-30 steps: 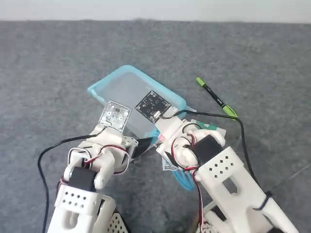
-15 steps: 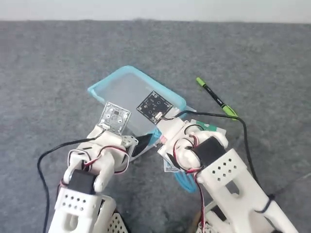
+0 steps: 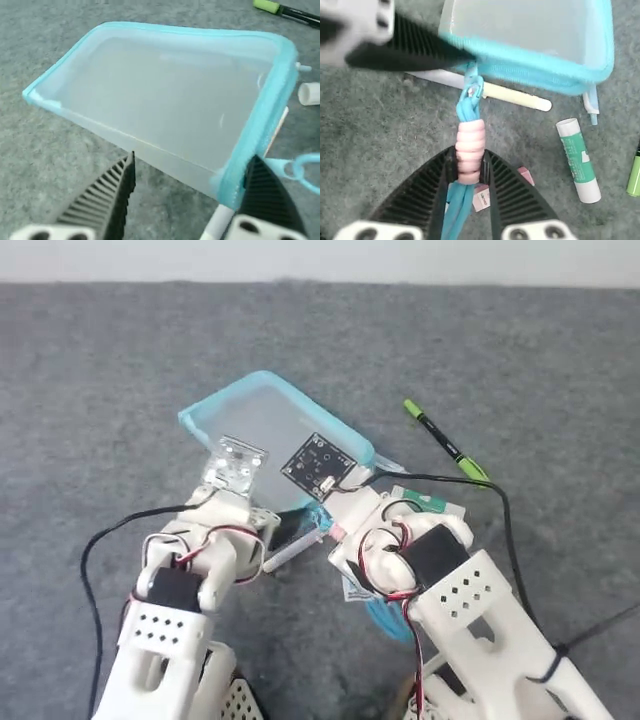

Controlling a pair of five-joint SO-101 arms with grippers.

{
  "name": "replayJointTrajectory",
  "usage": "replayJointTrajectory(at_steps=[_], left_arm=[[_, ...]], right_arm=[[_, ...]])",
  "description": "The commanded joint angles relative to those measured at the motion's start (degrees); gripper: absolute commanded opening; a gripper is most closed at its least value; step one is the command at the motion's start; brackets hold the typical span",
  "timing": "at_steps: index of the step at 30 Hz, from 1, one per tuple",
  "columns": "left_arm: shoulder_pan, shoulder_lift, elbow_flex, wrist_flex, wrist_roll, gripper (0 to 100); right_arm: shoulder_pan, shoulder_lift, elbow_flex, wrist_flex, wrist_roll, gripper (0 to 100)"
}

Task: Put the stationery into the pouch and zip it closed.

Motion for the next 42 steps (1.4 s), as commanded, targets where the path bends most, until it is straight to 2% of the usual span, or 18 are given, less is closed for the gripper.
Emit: replayJointTrajectory(at_steps=[1,7,14,18,21,25,29,32,37,42], left_arm=[[-4.3,0.7,-2.0,-2.4,-0.6,32],[-6.9,0.7,-2.0,-3.5,-0.4,32],[-10.4,0.7,-2.0,-4.6,-0.2,32],[-9.9,0.7,-2.0,-4.5,0.4,32],[-9.9,0.3,-2.2,-4.5,0.8,32],[-12.5,0.3,-3.6,-3.5,2.5,32],[-22.5,0.7,-5.8,-3.1,0.8,32],[-27.9,0.8,-8.7,-2.6,-1.0,32],[-28.8,0.8,-10.2,-1.7,-3.2,32],[-31.6,0.8,-10.6,-1.8,-4.4,32]], right_arm=[[0.0,-4.8,-3.0,1.8,1.8,0.6],[0.1,-9.0,2.1,2.1,4.0,0.6],[5.9,-10.7,3.4,2.1,6.4,0.6],[4.9,-10.2,3.3,1.5,5.9,0.6],[2.2,-9.1,2.2,-0.9,1.9,0.9],[-3.7,2.1,-3.4,-3.0,-0.5,5.4],[-4.3,18.2,-11.8,-4.4,-0.5,15.8],[-5.6,26.9,-16.6,-6.5,-0.6,16.5],[-9.1,38.4,-22.5,-9.3,-0.5,16.5],[-9.5,49.3,-28.9,-11.4,-0.6,16.5]])
